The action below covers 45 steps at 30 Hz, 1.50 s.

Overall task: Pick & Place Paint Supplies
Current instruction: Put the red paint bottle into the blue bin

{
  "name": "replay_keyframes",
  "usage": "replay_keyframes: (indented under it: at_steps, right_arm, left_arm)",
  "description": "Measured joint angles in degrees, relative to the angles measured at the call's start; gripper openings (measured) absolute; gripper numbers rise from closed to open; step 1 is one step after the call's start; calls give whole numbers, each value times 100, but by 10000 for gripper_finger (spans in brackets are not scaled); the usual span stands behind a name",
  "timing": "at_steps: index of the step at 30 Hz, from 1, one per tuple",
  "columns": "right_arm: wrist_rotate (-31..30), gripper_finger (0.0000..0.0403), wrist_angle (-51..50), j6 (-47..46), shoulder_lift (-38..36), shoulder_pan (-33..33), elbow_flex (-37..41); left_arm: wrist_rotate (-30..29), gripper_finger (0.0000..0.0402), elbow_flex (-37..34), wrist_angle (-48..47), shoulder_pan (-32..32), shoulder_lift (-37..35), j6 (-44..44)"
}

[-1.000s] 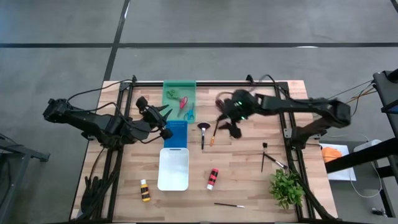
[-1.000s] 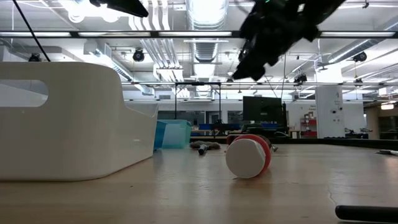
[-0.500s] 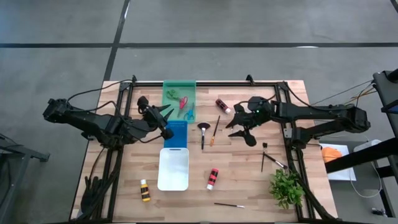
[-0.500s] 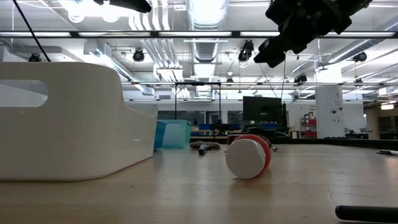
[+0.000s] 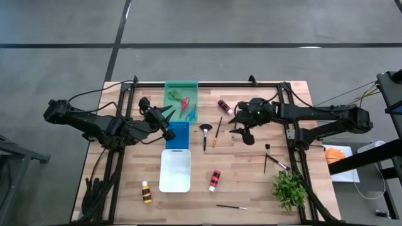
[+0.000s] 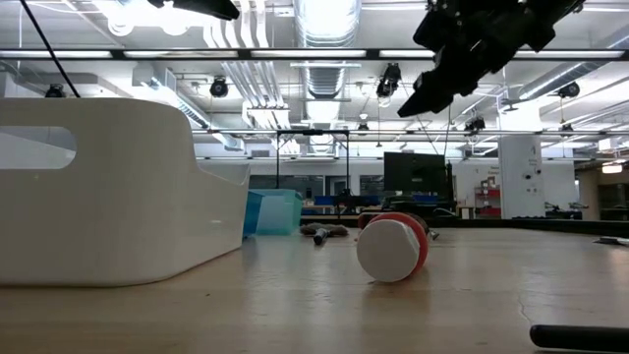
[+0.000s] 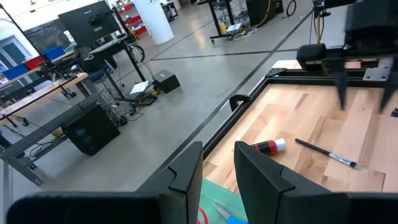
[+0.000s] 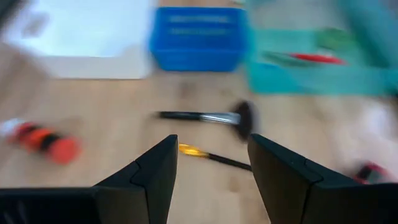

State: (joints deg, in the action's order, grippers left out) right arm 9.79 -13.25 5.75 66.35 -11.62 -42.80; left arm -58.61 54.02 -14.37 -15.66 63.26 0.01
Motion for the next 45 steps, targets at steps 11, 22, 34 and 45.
replay_keyframes:
  at_steps: [11,22,34,45]
  right_arm:
    - [-2024,193,1158,-1131,328,-71,783]
    - [-2045,193,2134,-2160,993,-799,1235]
    - [-1995,193,2096,-2132,2110,-1117,636]
    - [-1981,193,1417,-2097,2652,-1321,105]
  left_arm:
    - [2,100,0,1,0,0,0]
    - [2,100,2,2,0,0,-2]
    - [2,100,2,19,0,0,-2]
    - [2,100,2,19,0,0,-3]
